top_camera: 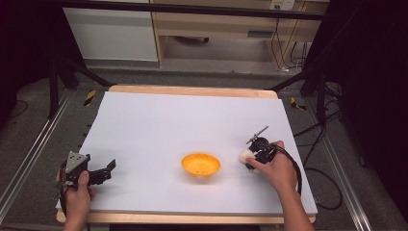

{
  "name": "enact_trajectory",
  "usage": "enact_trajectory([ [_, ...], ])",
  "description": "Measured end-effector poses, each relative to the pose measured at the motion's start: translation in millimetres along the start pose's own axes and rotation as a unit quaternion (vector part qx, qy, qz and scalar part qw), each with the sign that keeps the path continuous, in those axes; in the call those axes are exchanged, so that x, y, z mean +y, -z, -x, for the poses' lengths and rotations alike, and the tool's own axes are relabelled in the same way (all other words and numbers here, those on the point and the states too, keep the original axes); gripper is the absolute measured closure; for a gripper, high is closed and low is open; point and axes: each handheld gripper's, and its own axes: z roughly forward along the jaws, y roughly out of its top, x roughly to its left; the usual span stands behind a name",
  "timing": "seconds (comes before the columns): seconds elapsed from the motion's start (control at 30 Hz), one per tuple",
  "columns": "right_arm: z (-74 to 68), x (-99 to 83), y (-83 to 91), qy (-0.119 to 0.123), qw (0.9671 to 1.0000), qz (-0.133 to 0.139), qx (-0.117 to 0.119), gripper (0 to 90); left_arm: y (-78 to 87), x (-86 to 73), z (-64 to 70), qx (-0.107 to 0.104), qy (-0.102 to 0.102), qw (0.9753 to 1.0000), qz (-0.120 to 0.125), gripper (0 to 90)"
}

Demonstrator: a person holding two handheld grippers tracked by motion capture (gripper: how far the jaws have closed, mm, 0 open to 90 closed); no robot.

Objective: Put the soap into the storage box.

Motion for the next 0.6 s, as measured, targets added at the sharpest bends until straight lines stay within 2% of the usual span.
enact_trajectory([
  [0.2, -1.0, 0.9, 12.7, -0.001, 0.9998, 0.017, -0.001, 49.3, 0.2, 0.0, 0.3, 0.001, 0.000, 1.0000, 0.001, 0.0],
  [0.27, -1.5, 2.2, 16.7, 0.011, 0.9997, 0.020, -0.006, 49.4, 0.3, -0.1, 0.4, 0.001, -0.001, 1.0000, 0.001, 0.0],
  [0.3, -2.4, 3.4, 20.3, 0.016, 0.9996, 0.025, -0.001, 49.4, 0.2, -0.1, 0.4, 0.001, -0.001, 1.0000, 0.001, 0.0],
  [0.47, -4.9, 6.1, 27.7, 0.020, 0.9991, 0.036, 0.004, 49.5, 0.3, -0.1, 0.0, -0.001, 0.001, 1.0000, 0.002, 0.0],
  [0.53, -8.8, 10.3, 32.3, 0.035, 0.9987, 0.037, 0.002, 49.5, 0.1, 0.0, 0.2, 0.000, 0.000, 1.0000, 0.001, 0.0],
  [0.6, -11.3, 12.9, 35.4, 0.039, 0.9984, 0.042, 0.002, 49.5, 0.3, -0.1, 0.3, 0.001, -0.001, 1.0000, 0.001, 0.0],
])
